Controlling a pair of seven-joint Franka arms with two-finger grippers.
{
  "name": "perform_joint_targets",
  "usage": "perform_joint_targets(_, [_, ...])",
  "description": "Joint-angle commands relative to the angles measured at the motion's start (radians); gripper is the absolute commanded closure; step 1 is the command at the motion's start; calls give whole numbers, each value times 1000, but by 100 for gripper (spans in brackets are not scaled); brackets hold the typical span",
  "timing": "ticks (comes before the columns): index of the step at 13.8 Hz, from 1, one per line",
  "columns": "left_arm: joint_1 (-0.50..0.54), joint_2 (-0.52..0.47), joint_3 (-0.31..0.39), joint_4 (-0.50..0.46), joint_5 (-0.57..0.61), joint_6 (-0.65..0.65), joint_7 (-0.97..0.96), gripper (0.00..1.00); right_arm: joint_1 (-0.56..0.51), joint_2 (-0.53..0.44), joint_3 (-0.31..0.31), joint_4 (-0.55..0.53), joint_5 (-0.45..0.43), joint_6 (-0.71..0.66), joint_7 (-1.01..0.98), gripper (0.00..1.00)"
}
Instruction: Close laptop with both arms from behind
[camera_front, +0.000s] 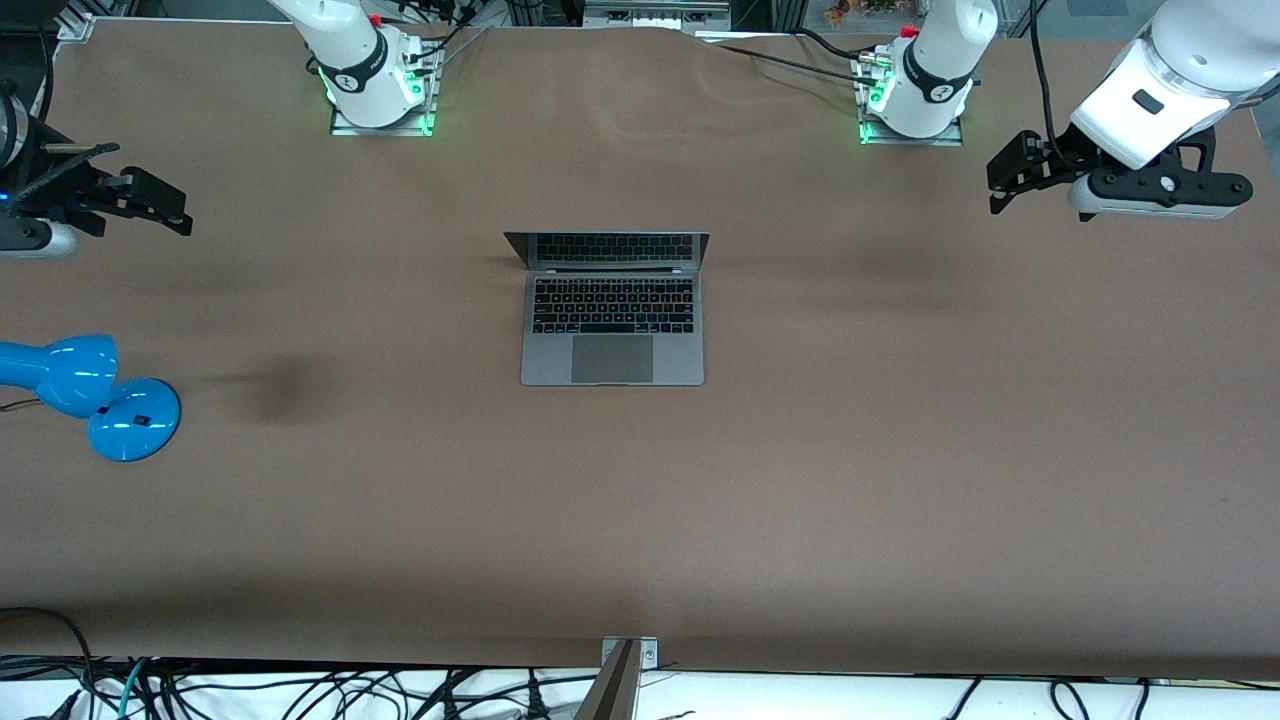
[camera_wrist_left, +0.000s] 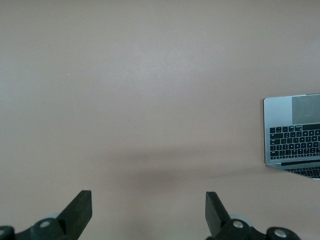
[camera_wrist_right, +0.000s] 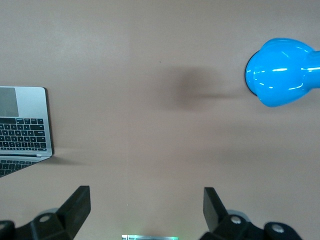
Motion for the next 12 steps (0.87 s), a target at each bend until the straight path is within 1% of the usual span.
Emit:
perform_joint_targets(1, [4,3,1,11,-6,-10,22,0,-4,-23,8,-18,3,4,13,0])
perform_joint_targets(8, [14,27,1,8,-4,-4,22,0,-4,-19,9,-19,1,11,-4,0])
perform_joint_targets(12, [14,33,1,8,-6,-7,21,0,-6,-17,9,-14,5,-28,-50,0])
